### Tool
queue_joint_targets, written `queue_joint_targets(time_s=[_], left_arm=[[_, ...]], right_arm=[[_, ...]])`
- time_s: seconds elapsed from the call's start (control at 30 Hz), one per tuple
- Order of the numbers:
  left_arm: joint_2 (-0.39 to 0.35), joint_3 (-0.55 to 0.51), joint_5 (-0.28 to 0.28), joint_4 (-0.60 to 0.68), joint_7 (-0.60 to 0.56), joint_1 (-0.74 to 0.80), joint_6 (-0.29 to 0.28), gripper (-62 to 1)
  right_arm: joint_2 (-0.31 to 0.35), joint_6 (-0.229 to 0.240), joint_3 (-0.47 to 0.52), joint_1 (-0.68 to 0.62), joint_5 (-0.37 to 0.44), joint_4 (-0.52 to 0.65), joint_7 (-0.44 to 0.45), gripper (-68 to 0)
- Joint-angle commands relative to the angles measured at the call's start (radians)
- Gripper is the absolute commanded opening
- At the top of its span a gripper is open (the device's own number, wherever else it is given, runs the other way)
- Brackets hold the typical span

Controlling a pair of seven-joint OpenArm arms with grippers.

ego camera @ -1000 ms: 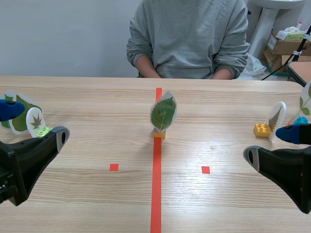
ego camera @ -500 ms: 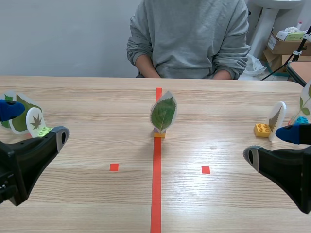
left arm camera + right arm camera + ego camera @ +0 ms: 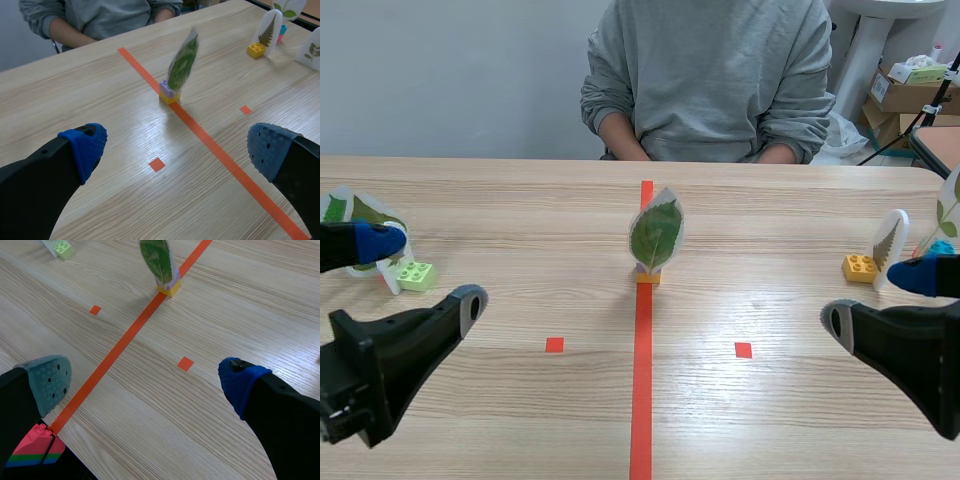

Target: Do the leaf sorting experiment

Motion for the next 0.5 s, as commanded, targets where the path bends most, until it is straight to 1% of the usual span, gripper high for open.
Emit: queue_joint_targets(time_s=[0.0, 0.27, 0.47], left_arm=[[-0.015, 0.022, -0.007, -0.034, -0.015, -0.043, -0.014, -0.7], [-0.068, 0.154, -0.003, -0.218, -0.016, -0.249, -0.069, -0.7], [-0.087, 0.278, 0.008, -0.338, -0.032, -0.422, -0.076, -0.7]], right_arm=[[0.006, 0.008, 0.005, 0.012, 0.018, 0.002, 0.011, -6.9], [0.006, 0.008, 0.005, 0.012, 0.018, 0.002, 0.011, -6.9], [0.006, 0.008, 0.005, 0.015, 0.014, 0.002, 0.012, -6.9]])
